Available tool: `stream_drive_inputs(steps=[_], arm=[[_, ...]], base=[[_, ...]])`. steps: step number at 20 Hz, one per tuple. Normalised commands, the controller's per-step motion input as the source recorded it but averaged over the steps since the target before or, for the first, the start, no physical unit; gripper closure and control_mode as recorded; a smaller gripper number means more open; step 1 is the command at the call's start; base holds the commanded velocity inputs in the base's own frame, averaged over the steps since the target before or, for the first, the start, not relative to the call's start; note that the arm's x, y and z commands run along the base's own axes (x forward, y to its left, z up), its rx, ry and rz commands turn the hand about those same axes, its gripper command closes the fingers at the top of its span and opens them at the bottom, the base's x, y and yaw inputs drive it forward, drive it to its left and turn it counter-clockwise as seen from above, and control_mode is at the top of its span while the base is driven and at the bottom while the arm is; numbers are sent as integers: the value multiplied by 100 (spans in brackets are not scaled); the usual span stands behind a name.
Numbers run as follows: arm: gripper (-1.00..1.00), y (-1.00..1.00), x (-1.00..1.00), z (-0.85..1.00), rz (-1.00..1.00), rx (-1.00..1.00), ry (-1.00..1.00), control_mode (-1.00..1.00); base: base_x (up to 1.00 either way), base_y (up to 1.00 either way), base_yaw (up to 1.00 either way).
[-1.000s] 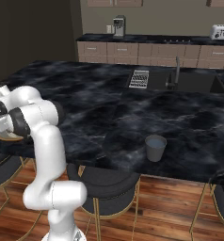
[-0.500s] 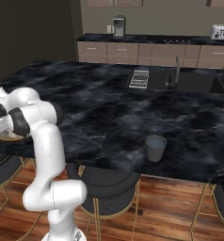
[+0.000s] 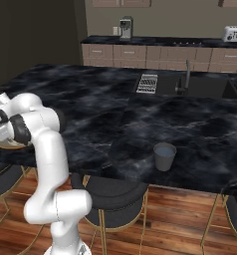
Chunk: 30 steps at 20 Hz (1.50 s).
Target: There are four ice cubes in the ice bowl. Place two ice cubes in each glass of water.
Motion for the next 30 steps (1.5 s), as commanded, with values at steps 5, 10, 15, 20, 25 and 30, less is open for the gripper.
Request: stream_drive_inputs(steps=[5, 10, 15, 20, 25, 30], arm=[[-100, 0, 15, -18, -1, 0, 0, -100], [-100, 0, 29, -7, 0, 0, 0, -100], [-100, 0, 46, -15, 0, 0, 1, -100], [-100, 0, 12, -4, 0, 0, 5, -100], [-100, 0, -35, 0, 0, 0, 8, -100], [-100, 0, -53, 0, 0, 0, 4, -100]], base=[[0, 0, 0], [0, 0, 0], [0, 0, 0], [0, 0, 0], [0, 0, 0], [0, 0, 0]])
